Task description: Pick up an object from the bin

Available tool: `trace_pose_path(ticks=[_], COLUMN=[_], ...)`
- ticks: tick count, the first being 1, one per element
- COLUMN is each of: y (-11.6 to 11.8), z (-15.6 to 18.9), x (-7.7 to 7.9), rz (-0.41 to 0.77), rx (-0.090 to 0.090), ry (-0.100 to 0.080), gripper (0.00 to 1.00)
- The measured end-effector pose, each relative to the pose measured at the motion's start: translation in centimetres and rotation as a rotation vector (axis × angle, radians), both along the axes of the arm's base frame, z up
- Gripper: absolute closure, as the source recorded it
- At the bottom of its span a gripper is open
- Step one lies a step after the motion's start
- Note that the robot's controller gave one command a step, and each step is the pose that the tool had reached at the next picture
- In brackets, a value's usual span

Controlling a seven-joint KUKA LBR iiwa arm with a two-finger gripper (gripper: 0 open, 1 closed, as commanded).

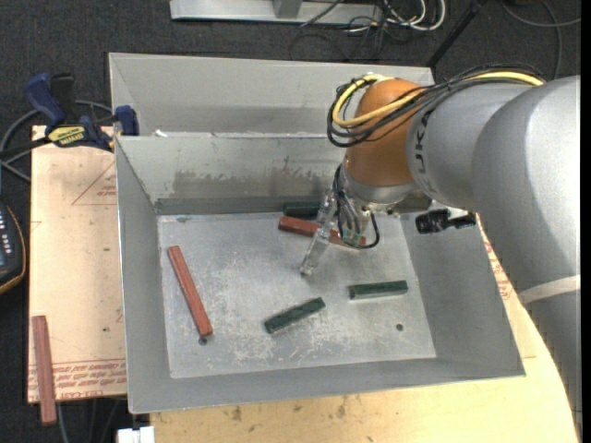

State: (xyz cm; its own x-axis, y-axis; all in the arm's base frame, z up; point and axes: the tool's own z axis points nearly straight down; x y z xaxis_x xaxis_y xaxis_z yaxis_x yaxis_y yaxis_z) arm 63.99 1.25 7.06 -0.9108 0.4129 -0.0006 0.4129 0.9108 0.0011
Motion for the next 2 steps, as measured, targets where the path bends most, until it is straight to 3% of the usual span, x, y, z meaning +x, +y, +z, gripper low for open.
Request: trace_pose_path(ticks=[1,2], y=[0.0,0.0], z=[0.2,14.9], x=[0.1,-5.7], rz=[0.000,-0.008], rx=[0.000,0.000], ry=[-0.003,-0.007], gripper=[1.00,1.00])
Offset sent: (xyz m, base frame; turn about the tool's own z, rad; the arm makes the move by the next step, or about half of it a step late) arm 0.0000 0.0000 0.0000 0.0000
